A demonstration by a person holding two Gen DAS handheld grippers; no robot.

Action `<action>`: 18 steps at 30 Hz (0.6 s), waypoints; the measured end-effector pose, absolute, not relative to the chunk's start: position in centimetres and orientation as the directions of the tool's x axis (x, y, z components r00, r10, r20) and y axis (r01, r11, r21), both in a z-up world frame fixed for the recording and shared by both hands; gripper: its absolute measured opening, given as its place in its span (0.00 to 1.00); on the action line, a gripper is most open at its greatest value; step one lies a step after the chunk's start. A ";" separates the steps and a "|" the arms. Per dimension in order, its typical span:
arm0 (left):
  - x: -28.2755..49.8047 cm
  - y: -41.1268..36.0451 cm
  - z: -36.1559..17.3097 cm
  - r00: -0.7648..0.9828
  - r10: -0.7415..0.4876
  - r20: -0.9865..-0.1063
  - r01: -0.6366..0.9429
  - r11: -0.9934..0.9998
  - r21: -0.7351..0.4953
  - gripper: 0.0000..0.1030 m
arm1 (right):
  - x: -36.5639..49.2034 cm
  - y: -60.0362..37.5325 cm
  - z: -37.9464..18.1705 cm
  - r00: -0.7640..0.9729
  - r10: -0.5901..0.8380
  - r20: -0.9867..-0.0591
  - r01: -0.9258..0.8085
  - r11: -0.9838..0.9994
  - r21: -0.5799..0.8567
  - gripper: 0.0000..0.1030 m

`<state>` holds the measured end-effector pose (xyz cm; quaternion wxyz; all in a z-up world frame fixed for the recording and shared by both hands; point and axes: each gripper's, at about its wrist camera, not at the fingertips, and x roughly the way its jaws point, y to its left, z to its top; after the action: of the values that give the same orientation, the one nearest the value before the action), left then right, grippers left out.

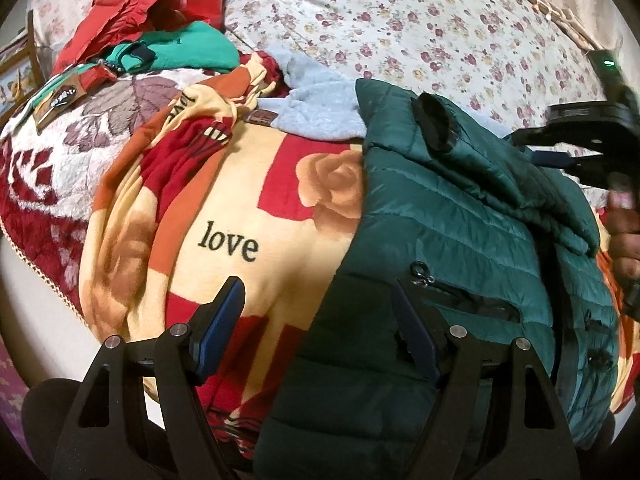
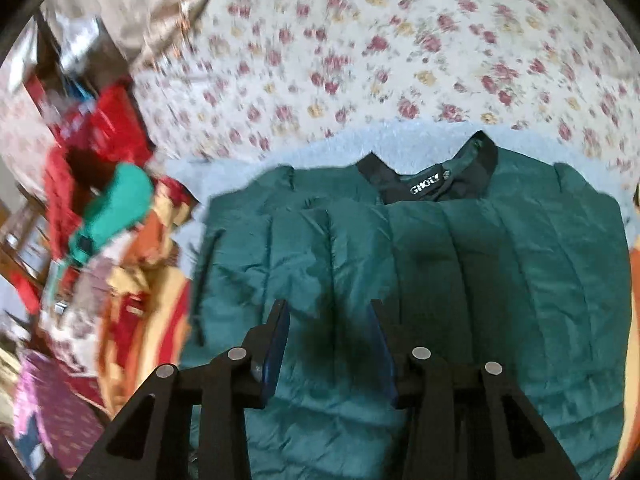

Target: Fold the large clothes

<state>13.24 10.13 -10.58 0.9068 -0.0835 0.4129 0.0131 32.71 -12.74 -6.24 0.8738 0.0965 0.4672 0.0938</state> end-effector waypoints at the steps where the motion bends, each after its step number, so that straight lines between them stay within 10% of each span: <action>1: 13.2 10.2 -10.6 0.660 -0.043 -0.750 -0.097 0.985 -0.142 0.74 | 33.3 -12.2 -7.0 0.526 0.265 -0.808 -0.076 0.961 0.266 0.38; 11: 13.5 11.4 -10.9 0.646 -0.031 -0.762 -0.134 0.979 -0.154 0.74 | 32.8 -9.7 -7.8 0.479 0.339 -0.810 -0.122 0.939 0.321 0.38; 18: 13.1 12.1 -10.0 0.655 -0.017 -0.756 -0.156 0.975 -0.157 0.74 | 20.8 -15.5 -0.8 0.765 0.081 -0.639 -0.067 0.997 0.046 0.39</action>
<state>13.07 12.06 -9.99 0.9036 -0.1042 0.4137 0.0384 20.79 -15.52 -0.79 0.9393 0.0105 0.3408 0.0393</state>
